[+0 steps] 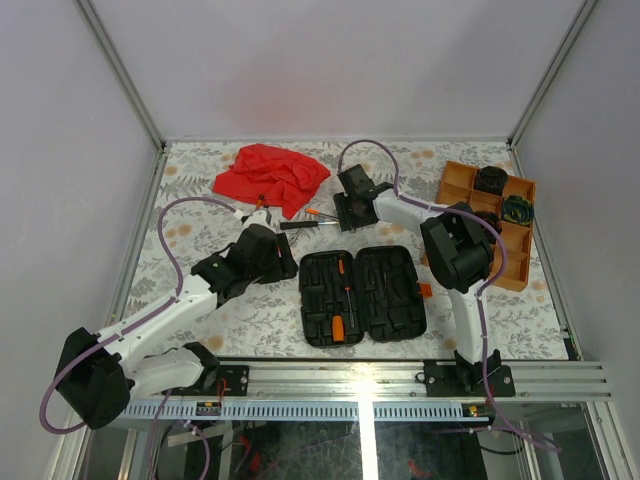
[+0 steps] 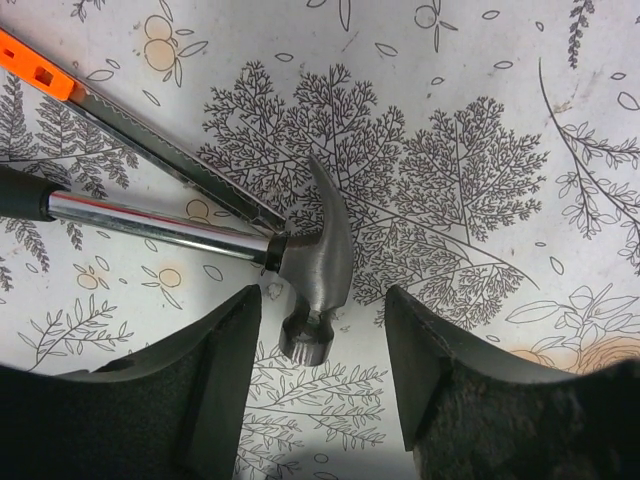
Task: Sort the tools into containers
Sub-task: Move the hammer to the center of the board, then pick up the screwdriver from the center of the board, then place the screwdriver in the storage box.
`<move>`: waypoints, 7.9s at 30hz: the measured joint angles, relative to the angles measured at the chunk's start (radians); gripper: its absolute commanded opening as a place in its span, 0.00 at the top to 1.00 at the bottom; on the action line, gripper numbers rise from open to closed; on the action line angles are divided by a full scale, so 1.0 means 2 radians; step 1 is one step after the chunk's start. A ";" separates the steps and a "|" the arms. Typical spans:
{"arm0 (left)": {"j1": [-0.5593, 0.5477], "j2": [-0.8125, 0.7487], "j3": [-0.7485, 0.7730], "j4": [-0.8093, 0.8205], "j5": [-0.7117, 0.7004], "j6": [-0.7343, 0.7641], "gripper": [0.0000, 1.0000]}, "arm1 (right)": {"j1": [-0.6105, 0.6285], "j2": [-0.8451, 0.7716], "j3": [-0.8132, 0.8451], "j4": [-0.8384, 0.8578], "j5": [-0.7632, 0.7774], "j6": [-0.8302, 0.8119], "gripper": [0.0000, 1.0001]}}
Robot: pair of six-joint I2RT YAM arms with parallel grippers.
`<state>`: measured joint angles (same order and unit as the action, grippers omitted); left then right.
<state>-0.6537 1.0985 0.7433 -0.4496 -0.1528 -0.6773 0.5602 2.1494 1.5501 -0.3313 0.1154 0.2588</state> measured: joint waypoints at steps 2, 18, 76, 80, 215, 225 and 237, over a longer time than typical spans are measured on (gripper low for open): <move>0.000 0.001 0.000 0.000 0.002 -0.001 0.39 | 0.000 0.002 0.003 0.000 0.000 -0.002 0.46; 0.000 0.012 -0.001 0.002 0.007 -0.009 0.39 | -0.006 0.005 0.006 0.000 0.017 -0.002 0.71; 0.190 0.386 0.273 -0.037 -0.037 0.077 0.64 | -0.090 -0.470 -0.447 0.108 -0.200 0.072 0.42; 0.193 0.412 0.286 -0.037 -0.047 0.092 0.64 | -0.090 -0.471 -0.457 0.110 -0.212 0.072 0.42; 0.141 -0.014 -0.165 0.229 0.230 -0.018 0.61 | 0.141 -0.302 -0.309 0.154 -0.070 0.214 1.00; 0.141 -0.016 -0.166 0.229 0.220 -0.010 0.61 | 0.158 -0.232 -0.246 0.149 -0.054 0.235 1.00; 0.141 -0.016 -0.166 0.229 0.220 -0.010 0.64 | 0.171 -0.184 -0.204 0.115 -0.042 0.236 0.95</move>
<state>-0.3710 1.0668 0.4122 0.0078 0.2882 -0.6975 0.9016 1.7805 1.1412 -0.1013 0.0307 0.7307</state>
